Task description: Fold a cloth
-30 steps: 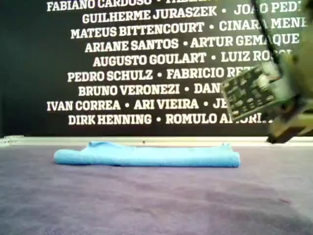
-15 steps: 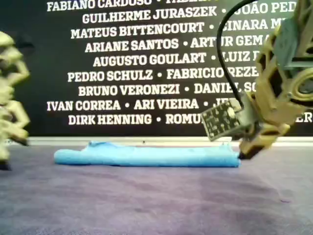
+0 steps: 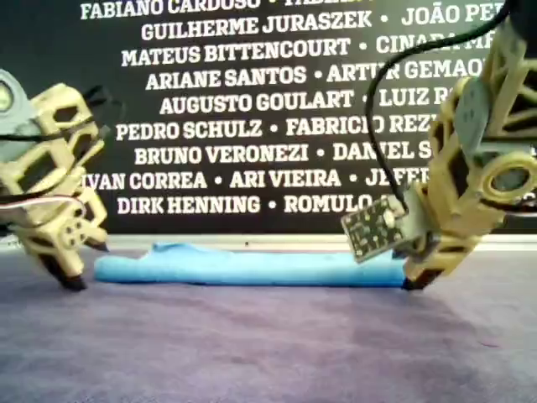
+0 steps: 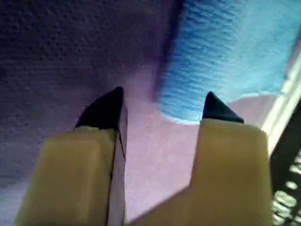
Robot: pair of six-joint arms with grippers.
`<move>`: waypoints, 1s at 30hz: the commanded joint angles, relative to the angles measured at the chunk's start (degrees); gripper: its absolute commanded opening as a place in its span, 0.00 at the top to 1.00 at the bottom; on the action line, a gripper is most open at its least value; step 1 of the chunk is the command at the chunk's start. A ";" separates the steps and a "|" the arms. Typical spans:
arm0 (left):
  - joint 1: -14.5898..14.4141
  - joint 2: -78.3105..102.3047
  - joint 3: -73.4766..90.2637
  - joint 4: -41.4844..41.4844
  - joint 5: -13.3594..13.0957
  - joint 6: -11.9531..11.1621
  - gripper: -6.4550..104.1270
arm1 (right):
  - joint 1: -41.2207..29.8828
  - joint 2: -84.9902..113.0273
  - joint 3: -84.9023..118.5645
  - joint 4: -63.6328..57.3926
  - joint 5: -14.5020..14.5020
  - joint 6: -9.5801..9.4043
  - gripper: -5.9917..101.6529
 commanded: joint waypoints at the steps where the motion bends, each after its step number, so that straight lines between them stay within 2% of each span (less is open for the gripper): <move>1: -0.97 -0.18 -6.24 -1.05 0.18 0.44 0.13 | 0.18 0.53 -4.75 0.62 -0.26 0.35 0.34; 11: -0.62 -9.32 -16.26 -1.05 -0.18 0.44 0.14 | 1.05 -2.81 -9.58 0.97 0.26 0.35 0.34; 22: -0.09 -13.62 -22.24 -1.05 -0.53 0.53 0.14 | 1.14 -13.01 -30.15 19.42 0.26 0.35 0.34; 30: -0.09 -14.24 -22.68 -0.97 -0.62 0.53 0.14 | 1.14 -16.79 -36.56 22.15 -0.62 0.35 0.34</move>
